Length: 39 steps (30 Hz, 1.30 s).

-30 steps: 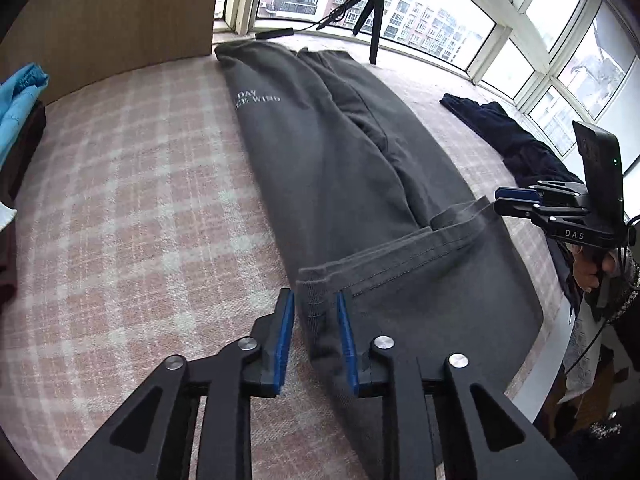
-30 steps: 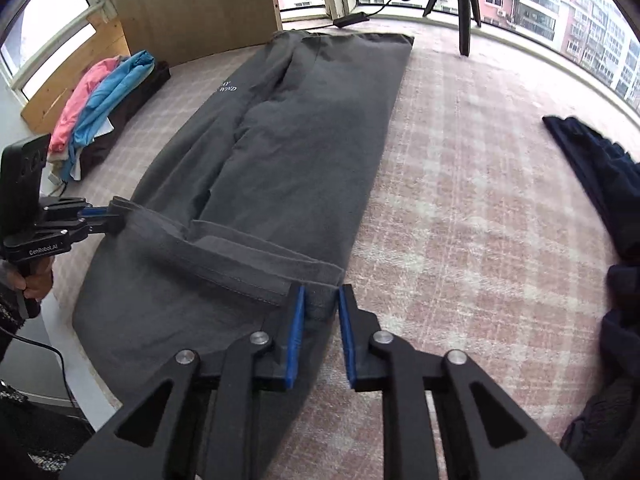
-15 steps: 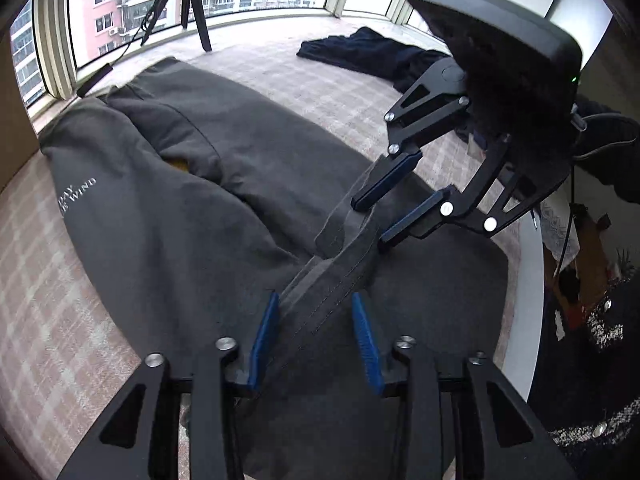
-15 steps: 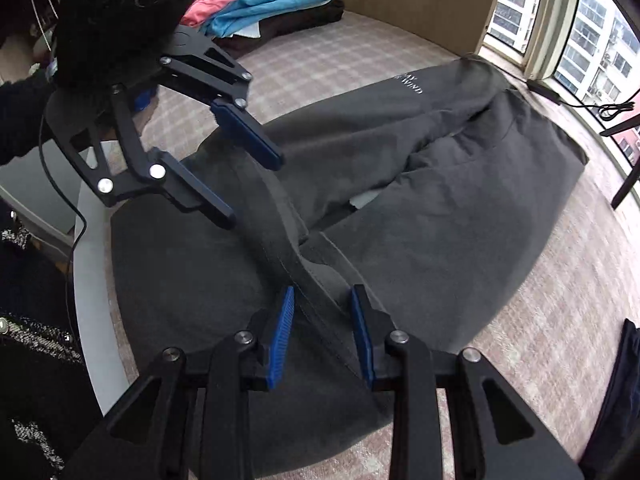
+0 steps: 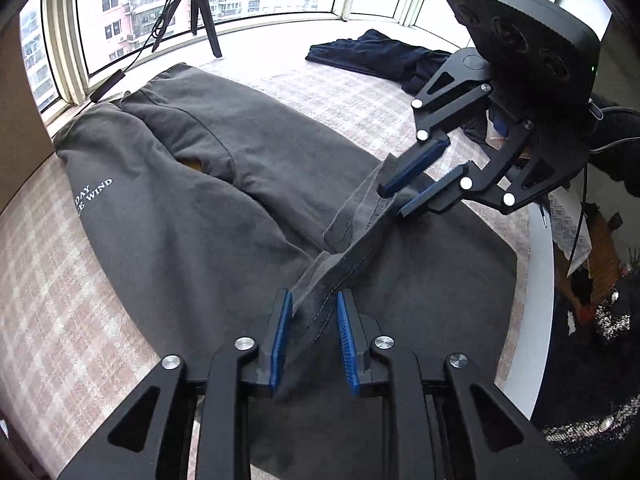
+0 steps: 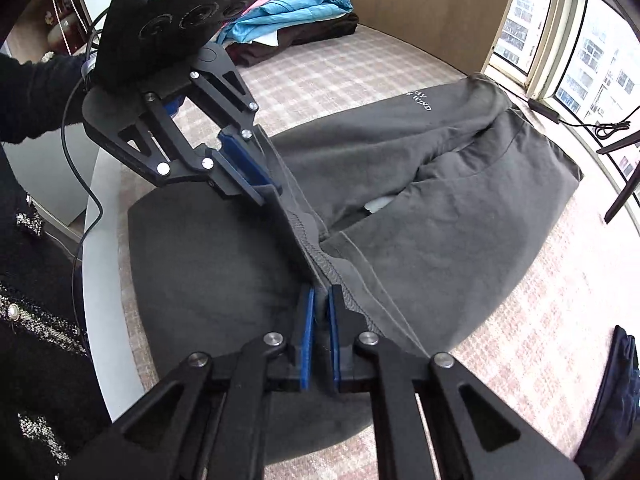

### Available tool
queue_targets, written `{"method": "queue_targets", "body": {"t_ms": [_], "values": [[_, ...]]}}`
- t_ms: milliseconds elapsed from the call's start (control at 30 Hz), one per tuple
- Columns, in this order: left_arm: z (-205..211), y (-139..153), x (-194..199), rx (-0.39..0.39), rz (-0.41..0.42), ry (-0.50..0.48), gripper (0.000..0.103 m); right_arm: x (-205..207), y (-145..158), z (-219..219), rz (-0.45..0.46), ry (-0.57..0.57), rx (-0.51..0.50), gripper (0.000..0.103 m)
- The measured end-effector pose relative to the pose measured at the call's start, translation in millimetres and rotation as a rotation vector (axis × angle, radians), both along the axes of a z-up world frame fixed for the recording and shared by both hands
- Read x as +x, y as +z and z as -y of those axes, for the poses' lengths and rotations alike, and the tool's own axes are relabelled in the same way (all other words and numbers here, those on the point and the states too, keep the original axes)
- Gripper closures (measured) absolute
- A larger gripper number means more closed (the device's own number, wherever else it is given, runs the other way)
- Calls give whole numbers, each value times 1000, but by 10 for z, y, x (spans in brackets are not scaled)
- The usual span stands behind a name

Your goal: Fold clothes

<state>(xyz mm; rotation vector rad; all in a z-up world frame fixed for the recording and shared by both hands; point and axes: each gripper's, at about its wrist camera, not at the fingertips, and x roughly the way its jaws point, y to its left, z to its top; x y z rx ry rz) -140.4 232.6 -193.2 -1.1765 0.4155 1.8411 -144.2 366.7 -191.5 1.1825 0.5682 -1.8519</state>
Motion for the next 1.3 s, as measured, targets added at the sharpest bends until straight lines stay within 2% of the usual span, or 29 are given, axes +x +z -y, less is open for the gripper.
{"method": "queue_targets", "body": {"t_ms": [33, 167, 300, 333, 367, 400, 433, 467, 567, 633, 667, 700, 767, 800, 900, 967, 1000, 1100, 1167, 1200, 1233, 1300], "values": [[-44, -25, 10, -8, -5, -17, 79, -18, -24, 12, 8, 1, 4, 79], [-212, -120, 52, -39, -26, -84, 78, -61, -166, 56, 52, 19, 13, 79], [-215, -97, 56, -31, -34, -89, 79, -97, -224, 52, 65, 21, 6, 79], [-213, -94, 56, -28, -38, -88, 81, -106, -217, 45, 66, 21, 0, 79], [-211, -88, 64, -25, -43, -89, 88, -111, -205, 40, 60, 21, -9, 80], [-206, -74, 80, -17, -50, -93, 94, -110, -195, 38, 59, 24, -19, 86], [-194, -54, 105, -8, -59, -98, 96, -106, -193, 41, 68, 30, -29, 96], [-189, -34, 139, 1, -66, -107, 99, -88, -190, 47, 62, 34, -28, 97], [-150, 38, 239, 19, -87, -131, 99, -26, -159, 47, 35, 36, -30, 98], [-133, 88, 287, 3, -139, -107, 99, 17, -116, 27, 21, 34, -37, 98], [-107, 84, 317, -25, -182, -74, 92, 39, -84, 10, 13, 32, -42, 98], [-81, 76, 335, -58, -225, -38, 78, 69, -58, -5, -18, 26, -32, 98], [11, 52, 230, -149, -276, 84, 61, 81, -30, -53, -105, -27, 37, 86], [145, 98, 193, -137, -276, 132, 63, 64, -17, -95, -139, -70, 73, 76], [416, 241, 114, -68, -231, 209, 64, -13, 97, -254, -98, -170, 13, 76], [454, 313, 200, 29, -156, 158, 62, 62, 165, -295, -50, -173, -71, 76], [426, 314, 243, 52, -133, 126, 61, 125, 191, -298, -10, -155, -122, 76], [230, 146, 264, -29, -124, 72, 61, 110, 82, -120, 85, -119, -182, 76], [262, 24, 217, -138, -139, 141, 62, 83, -126, -24, 82, -157, -66, 76], [378, 29, 175, -126, -108, 184, 66, 60, -138, -51, 83, -180, -57, 80], [502, 41, 139, -110, -80, 228, 66, 34, -118, -102, 85, -203, -68, 80], [768, 122, 148, -59, -69, 305, 66, 46, 79, -321, 97, -259, -179, 80]]}}
